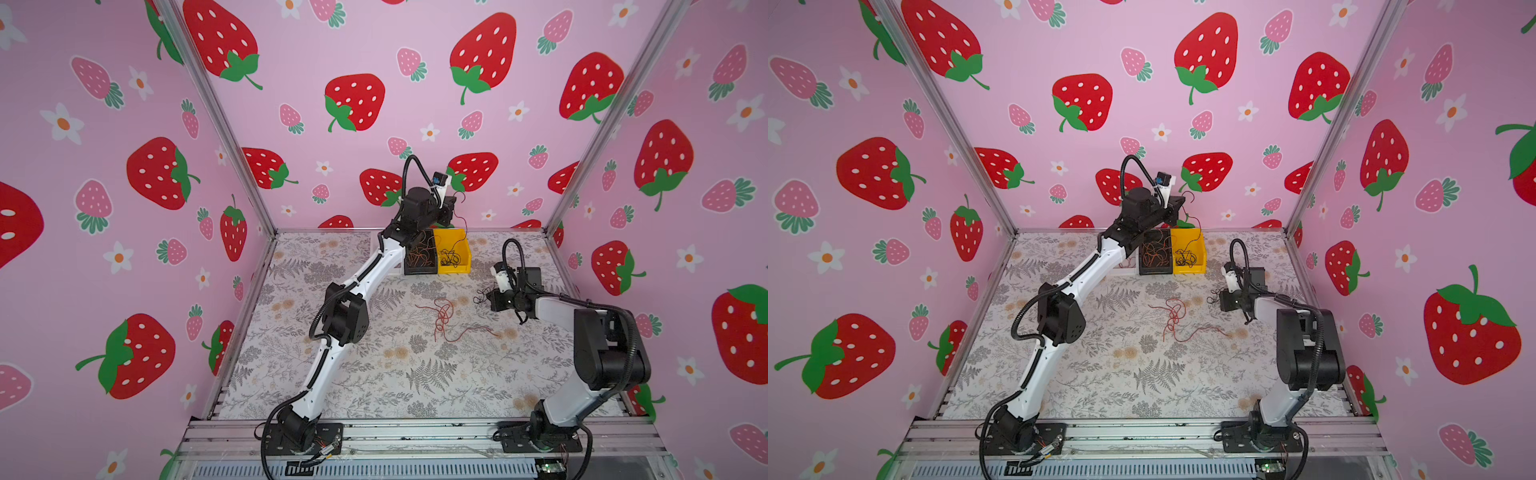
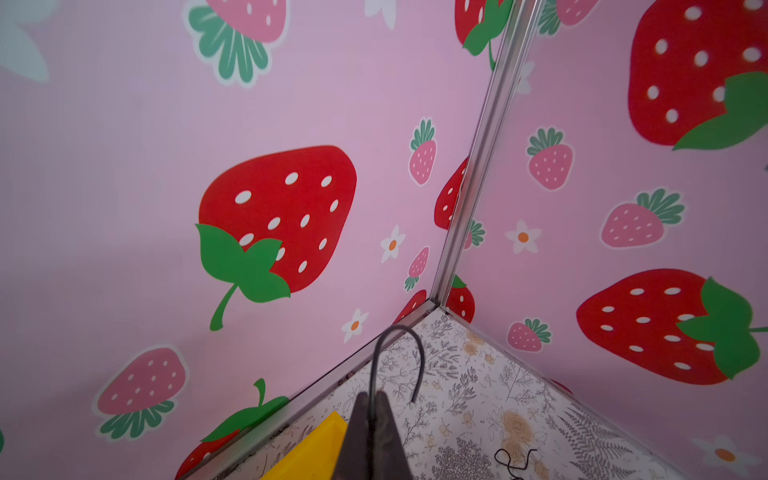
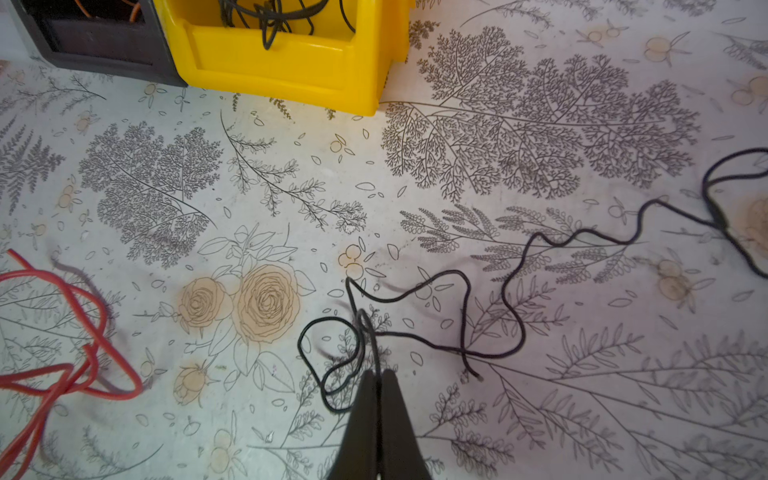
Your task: Untangle the cables
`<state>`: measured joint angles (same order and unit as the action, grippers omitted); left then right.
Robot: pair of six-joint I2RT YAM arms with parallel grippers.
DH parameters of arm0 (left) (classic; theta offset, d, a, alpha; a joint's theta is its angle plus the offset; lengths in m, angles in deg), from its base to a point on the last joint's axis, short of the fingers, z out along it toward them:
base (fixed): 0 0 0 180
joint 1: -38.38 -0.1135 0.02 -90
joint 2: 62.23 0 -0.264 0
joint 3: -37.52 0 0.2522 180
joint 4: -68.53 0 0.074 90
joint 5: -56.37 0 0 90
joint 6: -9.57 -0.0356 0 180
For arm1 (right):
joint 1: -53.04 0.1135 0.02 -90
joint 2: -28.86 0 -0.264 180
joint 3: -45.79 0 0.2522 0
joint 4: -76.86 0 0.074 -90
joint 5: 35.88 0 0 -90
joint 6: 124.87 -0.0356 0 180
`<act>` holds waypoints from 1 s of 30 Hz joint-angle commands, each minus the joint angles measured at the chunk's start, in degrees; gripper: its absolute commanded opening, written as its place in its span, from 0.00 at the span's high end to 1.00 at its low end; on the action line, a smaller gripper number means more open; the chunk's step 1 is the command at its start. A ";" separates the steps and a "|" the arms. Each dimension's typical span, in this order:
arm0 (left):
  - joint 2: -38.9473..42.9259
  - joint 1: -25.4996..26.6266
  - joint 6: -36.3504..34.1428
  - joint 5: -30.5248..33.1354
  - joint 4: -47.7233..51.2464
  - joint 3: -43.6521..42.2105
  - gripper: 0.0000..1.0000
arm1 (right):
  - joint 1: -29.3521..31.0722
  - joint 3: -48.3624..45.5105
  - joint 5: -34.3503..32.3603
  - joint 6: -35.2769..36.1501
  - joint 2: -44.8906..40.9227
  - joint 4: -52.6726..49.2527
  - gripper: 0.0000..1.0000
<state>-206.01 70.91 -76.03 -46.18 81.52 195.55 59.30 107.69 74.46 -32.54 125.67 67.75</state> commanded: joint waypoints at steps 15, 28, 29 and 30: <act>-1.21 2.05 -7.45 6.30 4.38 -6.54 1.00 | 0.16 0.31 1.37 -1.09 2.24 0.36 1.00; -4.13 5.41 -11.87 15.34 8.32 -8.16 0.98 | 0.00 0.12 1.07 -1.34 0.88 -0.07 1.00; -4.06 5.53 -11.96 15.65 8.42 -8.26 0.95 | 0.00 0.16 1.04 -1.36 0.76 -0.07 1.00; -4.07 5.63 -11.89 16.08 8.51 -8.17 0.93 | 0.02 0.03 1.09 -1.35 0.67 -0.09 1.00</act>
<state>-208.96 76.33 -86.35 -32.96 88.01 187.79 59.28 107.69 75.00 -33.57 127.38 67.83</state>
